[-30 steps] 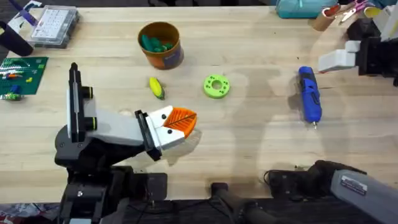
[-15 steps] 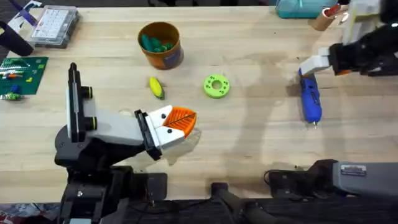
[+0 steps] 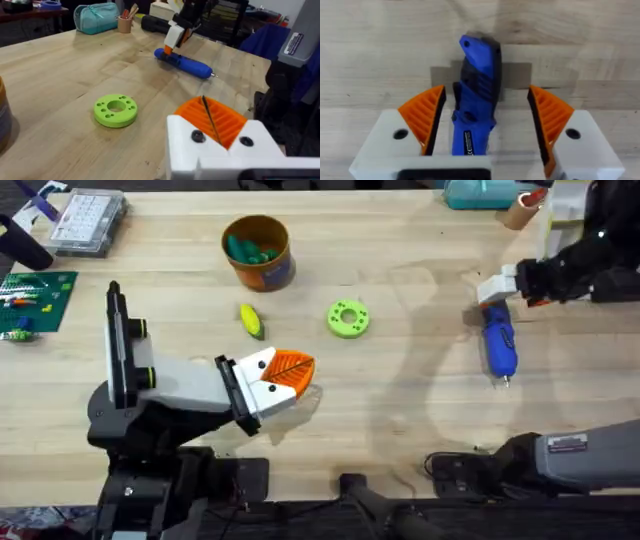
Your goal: Pick up the gripper from the table and insert it into the empty holder that is missing its gripper. Then pick up a screw, insert it into the mounting hole, and use the screwdriver to tighten it. Finally, clean up the table by picking up the vegetable and placing it into the bucket.
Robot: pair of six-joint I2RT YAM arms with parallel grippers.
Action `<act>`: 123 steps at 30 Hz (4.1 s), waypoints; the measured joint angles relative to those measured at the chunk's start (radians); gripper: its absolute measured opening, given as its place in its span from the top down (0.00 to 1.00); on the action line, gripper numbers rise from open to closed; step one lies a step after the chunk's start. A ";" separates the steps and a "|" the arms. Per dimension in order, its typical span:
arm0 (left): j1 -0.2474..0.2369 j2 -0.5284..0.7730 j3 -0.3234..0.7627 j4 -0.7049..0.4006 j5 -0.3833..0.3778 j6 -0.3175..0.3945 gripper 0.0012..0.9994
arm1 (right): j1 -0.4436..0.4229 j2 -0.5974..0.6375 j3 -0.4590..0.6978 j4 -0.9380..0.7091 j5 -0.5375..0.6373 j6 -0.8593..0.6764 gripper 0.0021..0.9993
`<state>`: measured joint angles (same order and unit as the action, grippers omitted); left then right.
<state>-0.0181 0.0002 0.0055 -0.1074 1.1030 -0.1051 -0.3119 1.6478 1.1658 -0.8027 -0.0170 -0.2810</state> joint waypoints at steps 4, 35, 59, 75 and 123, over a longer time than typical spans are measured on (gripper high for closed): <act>0.000 0.000 0.000 0.000 0.000 0.000 1.00 | -0.010 -0.001 -0.065 0.053 0.000 0.000 0.02; 0.000 0.000 0.000 0.000 0.000 0.000 1.00 | -0.010 0.052 -0.128 0.205 -0.025 0.003 0.04; 0.000 0.000 0.000 0.000 0.000 0.000 1.00 | -0.012 0.061 -0.117 0.197 -0.035 0.007 0.98; 0.000 0.000 0.000 0.000 0.000 0.000 1.00 | -0.008 -0.189 0.044 -0.004 -0.079 0.027 0.98; 0.000 0.000 0.000 0.000 0.000 0.000 1.00 | 0.027 -0.518 0.358 -0.024 -0.646 0.081 0.98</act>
<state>-0.0181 0.0002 0.0055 -0.1072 1.1027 -0.1051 -0.2852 1.1302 1.5242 -0.8268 -0.6632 -0.1999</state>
